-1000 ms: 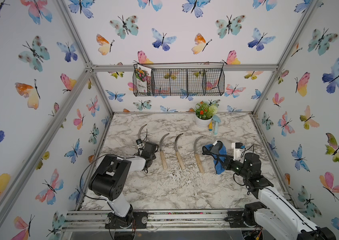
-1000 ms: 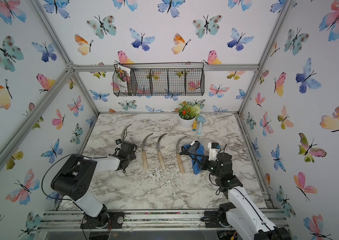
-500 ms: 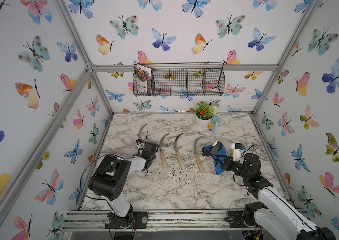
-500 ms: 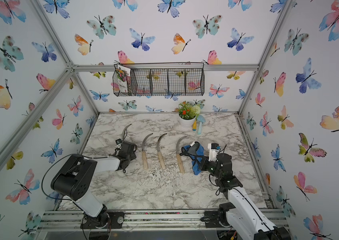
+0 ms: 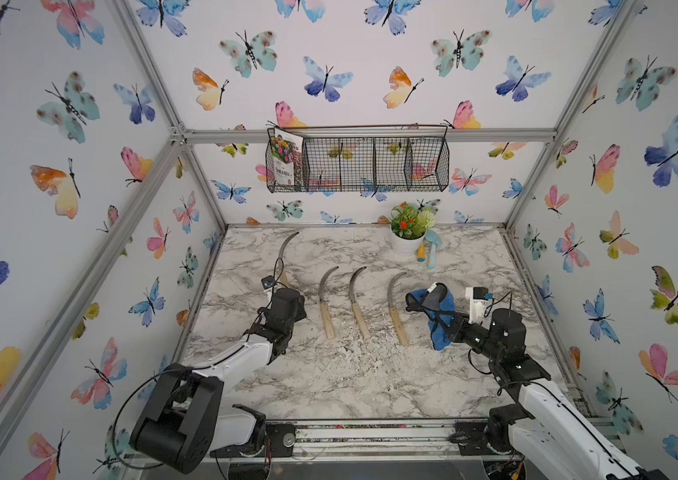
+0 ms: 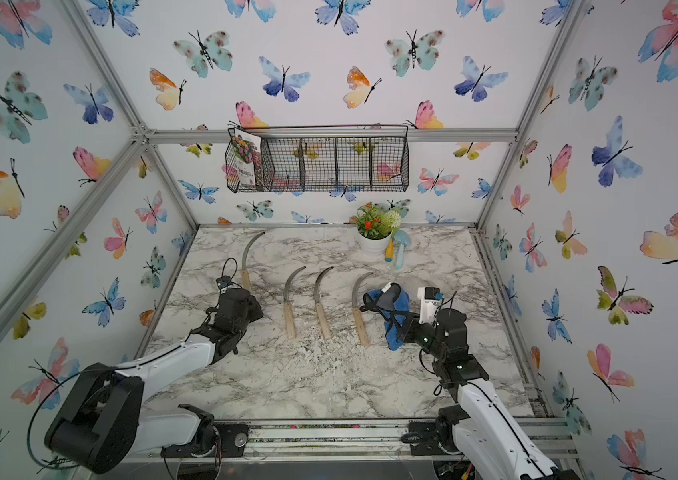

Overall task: Wipe small sickles with rags
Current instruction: Pick up the small sickle from the center of the board, then wipe the small sickle.

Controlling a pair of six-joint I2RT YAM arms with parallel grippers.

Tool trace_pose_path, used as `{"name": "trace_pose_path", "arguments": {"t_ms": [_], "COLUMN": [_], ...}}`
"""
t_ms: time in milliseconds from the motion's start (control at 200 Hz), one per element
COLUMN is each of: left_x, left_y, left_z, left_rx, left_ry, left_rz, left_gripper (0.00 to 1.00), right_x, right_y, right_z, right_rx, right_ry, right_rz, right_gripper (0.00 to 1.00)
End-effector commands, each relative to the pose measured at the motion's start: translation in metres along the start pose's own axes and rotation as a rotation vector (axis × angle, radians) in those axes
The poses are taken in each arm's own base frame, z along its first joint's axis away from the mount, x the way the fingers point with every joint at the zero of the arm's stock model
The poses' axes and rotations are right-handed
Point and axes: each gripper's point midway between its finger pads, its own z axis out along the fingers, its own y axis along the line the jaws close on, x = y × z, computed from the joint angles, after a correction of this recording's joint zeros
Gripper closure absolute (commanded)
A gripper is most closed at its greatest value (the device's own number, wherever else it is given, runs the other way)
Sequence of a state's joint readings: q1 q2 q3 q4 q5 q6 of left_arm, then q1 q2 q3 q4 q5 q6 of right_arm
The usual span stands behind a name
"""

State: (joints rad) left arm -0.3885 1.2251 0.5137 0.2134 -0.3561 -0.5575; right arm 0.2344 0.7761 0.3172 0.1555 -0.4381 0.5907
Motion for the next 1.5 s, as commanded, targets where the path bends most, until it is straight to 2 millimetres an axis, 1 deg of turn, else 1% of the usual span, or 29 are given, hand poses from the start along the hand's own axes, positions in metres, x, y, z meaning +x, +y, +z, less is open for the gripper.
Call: {"name": "trace_pose_path", "arguments": {"t_ms": [0,90,170,295,390,531,641,781,841,906,1026,1076,1186,1286,1492], "left_x": [-0.013,-0.008,-0.001,0.020,0.040,0.068,0.088,0.104,0.110,0.116,0.124,0.126,0.126,0.125,0.116], "left_y": [-0.035,-0.059,-0.081,-0.118,-0.140,-0.155,-0.172,-0.186,-0.193,-0.200,-0.208,-0.211,-0.218,-0.224,-0.239], "left_z": [-0.017,-0.029,-0.045,-0.071,-0.083,-0.081,-0.082,-0.076,-0.077,-0.082,-0.086,-0.087,-0.092,-0.098,-0.103], "left_rx": [0.188,0.334,0.436,0.583,0.656,0.669,0.742,0.789,0.816,0.852,0.881,0.896,0.937,0.985,1.021], "left_ry": [-0.026,-0.022,-0.046,-0.067,-0.063,-0.034,0.025,0.090,0.100,0.096,0.090,0.089,0.063,0.042,0.014], "left_rz": [0.120,0.209,0.301,0.482,0.595,0.707,0.753,0.784,0.806,0.843,0.886,0.894,0.903,0.906,0.874], "left_gripper": [1.00,1.00,1.00,1.00,1.00,1.00,1.00,1.00,1.00,1.00,1.00,1.00,1.00,1.00,1.00], "right_x": [-0.011,-0.013,-0.014,-0.015,-0.017,-0.019,-0.019,-0.010,-0.005,-0.002,0.002,0.007,0.020,0.026,0.023], "right_y": [0.007,0.008,0.009,0.011,0.015,0.032,0.051,0.077,0.081,0.076,0.058,0.054,0.038,0.023,-0.001], "right_z": [-0.004,-0.007,-0.009,-0.012,-0.016,-0.020,-0.018,-0.004,0.006,0.017,0.038,0.047,0.061,0.063,0.052], "right_rx": [-0.009,-0.006,-0.002,0.007,-0.003,-0.060,-0.092,-0.097,-0.081,-0.056,0.011,0.011,0.055,0.113,0.198], "right_ry": [-0.027,-0.033,-0.040,-0.034,-0.036,-0.015,0.000,0.033,0.053,0.072,0.087,0.102,0.140,0.136,0.086], "right_rz": [-0.015,-0.020,-0.025,-0.026,-0.027,-0.034,-0.055,-0.105,-0.118,-0.110,-0.101,-0.100,-0.088,-0.075,-0.053], "right_gripper": [0.98,0.98,0.98,0.98,0.98,0.98,0.98,0.98,0.98,0.98,0.98,0.98,0.98,0.98,0.98]}}
